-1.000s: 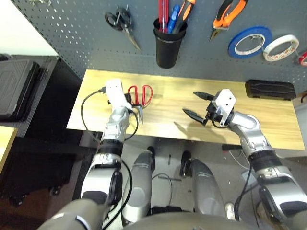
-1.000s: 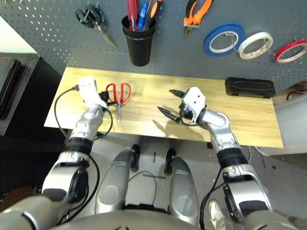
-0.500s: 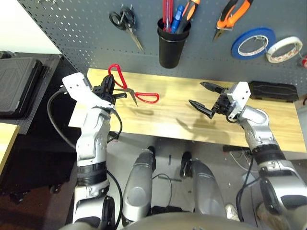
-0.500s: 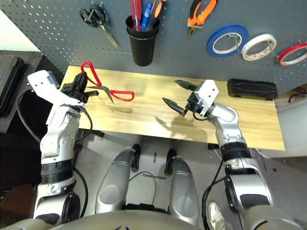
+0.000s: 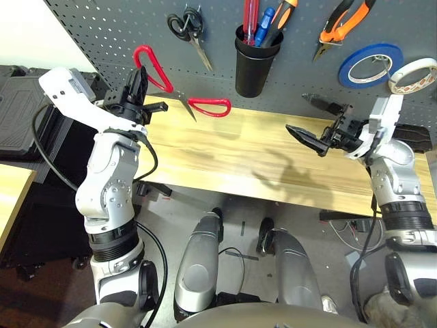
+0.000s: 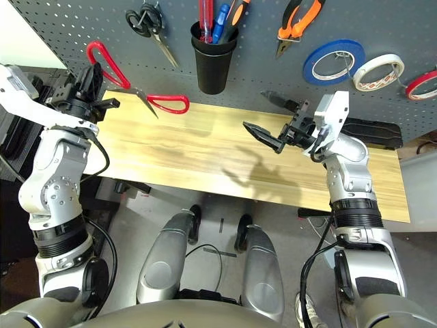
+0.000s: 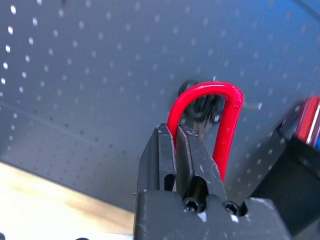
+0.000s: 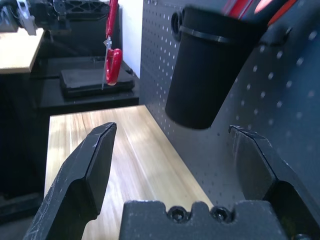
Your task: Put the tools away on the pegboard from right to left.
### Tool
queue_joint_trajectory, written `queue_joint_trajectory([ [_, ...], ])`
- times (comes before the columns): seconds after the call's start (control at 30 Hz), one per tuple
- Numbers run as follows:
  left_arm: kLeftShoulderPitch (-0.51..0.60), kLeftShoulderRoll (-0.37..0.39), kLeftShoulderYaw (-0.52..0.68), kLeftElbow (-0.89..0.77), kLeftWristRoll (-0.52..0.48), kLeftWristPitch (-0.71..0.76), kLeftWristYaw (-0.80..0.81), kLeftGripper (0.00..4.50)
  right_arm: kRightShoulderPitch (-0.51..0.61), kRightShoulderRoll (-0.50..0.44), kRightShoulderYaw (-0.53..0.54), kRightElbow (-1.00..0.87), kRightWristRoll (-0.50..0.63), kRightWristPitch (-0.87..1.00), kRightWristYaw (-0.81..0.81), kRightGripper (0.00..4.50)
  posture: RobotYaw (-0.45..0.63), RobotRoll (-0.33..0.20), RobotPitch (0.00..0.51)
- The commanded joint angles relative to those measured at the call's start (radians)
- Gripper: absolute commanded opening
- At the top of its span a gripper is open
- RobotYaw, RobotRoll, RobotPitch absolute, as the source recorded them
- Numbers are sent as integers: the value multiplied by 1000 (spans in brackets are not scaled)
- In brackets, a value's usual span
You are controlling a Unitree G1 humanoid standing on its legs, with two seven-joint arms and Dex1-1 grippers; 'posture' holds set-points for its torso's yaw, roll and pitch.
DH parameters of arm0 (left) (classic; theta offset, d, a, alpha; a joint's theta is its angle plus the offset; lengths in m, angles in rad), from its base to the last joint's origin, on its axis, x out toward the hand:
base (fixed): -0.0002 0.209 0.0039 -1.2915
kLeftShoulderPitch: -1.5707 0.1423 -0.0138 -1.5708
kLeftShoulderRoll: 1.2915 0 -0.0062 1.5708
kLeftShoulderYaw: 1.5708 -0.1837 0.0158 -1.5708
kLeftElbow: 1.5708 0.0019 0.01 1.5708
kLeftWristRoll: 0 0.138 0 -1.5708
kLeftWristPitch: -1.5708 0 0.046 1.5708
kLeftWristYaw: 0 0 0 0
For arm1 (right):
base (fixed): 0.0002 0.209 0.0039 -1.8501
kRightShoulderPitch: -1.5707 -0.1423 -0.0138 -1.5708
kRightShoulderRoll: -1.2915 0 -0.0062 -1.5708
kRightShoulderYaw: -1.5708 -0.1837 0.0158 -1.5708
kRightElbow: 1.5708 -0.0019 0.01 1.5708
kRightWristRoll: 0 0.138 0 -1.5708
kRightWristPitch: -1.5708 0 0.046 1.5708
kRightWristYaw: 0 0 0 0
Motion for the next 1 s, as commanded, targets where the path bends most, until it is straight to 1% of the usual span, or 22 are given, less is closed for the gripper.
queue_joint_trajectory([
  [0.03,-40,15,33,-30,-48,19,30,45,-3,-25,-24,-40,27,44,13,4500,286,0,254],
  [0.13,-93,24,72,-6,-77,22,67,45,-17,-29,-28,-32,26,49,17,4500,280,0,254],
  [0.33,-179,44,134,83,-89,3,130,45,-27,-13,-25,-33,27,49,13,4500,281,0,253],
  [0.5,-227,61,161,148,-91,-14,146,45,-35,-24,-30,-53,45,78,24,4500,276,0,253],
  [0.63,-257,80,157,219,-66,-43,129,45,-50,-33,-35,-54,51,91,27,4500,266,0,252],
  [0.83,-295,91,147,318,-53,-95,111,45,-42,-26,-38,-67,47,94,24,4500,262,0,252],
  [1.0,-340,107,131,430,-16,-143,92,45,-49,-19,-36,-78,47,101,14,4500,262,0,252],
])
